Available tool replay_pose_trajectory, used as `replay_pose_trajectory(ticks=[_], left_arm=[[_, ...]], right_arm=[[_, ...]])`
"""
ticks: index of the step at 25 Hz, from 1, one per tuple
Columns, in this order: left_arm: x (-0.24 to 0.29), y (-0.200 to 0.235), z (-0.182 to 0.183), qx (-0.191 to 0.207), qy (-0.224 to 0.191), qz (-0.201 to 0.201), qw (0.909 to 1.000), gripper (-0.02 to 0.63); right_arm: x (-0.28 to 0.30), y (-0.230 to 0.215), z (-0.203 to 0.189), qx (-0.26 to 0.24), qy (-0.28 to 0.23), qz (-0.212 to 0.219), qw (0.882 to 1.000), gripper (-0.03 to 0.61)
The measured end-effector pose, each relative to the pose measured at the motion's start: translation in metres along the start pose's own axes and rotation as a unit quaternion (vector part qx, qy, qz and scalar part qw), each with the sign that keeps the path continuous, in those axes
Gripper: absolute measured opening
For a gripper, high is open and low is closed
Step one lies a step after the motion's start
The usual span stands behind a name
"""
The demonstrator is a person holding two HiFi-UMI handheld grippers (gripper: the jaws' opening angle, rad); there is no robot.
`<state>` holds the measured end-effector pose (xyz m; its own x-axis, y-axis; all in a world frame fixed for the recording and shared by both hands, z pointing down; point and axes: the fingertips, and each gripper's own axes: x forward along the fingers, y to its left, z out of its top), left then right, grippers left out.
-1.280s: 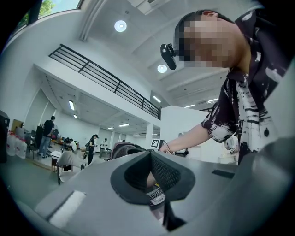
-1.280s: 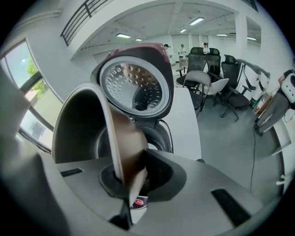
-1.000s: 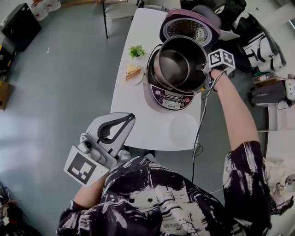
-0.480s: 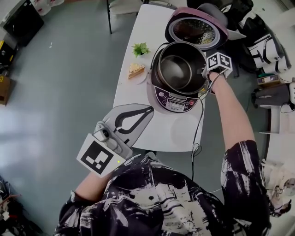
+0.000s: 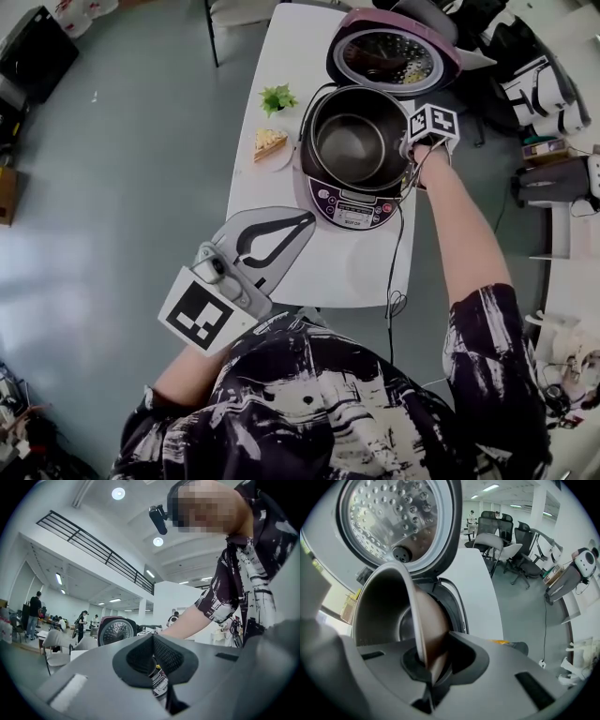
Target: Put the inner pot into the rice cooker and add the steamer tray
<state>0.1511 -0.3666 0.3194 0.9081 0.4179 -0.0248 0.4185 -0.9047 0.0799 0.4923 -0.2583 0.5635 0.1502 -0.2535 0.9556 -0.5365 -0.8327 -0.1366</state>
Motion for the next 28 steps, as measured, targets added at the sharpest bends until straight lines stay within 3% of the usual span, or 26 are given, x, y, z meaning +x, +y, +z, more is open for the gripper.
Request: replay_pose_trajectory(ticks=[20, 28], left_arm=[[-0.009, 0.013, -0.001, -0.012, -0.005, 0.002, 0.9999, 0.005], [-0.015, 0.016, 0.0, -0.011, -0.012, 0.006, 0.9998, 0.005]], right_arm=[[0.01, -0.002, -0.004, -0.071, 0.042, -0.064, 0.995, 0.012], [0.007, 0.0, -0.007, -0.132, 0.08, -0.095, 0.983, 0.025]])
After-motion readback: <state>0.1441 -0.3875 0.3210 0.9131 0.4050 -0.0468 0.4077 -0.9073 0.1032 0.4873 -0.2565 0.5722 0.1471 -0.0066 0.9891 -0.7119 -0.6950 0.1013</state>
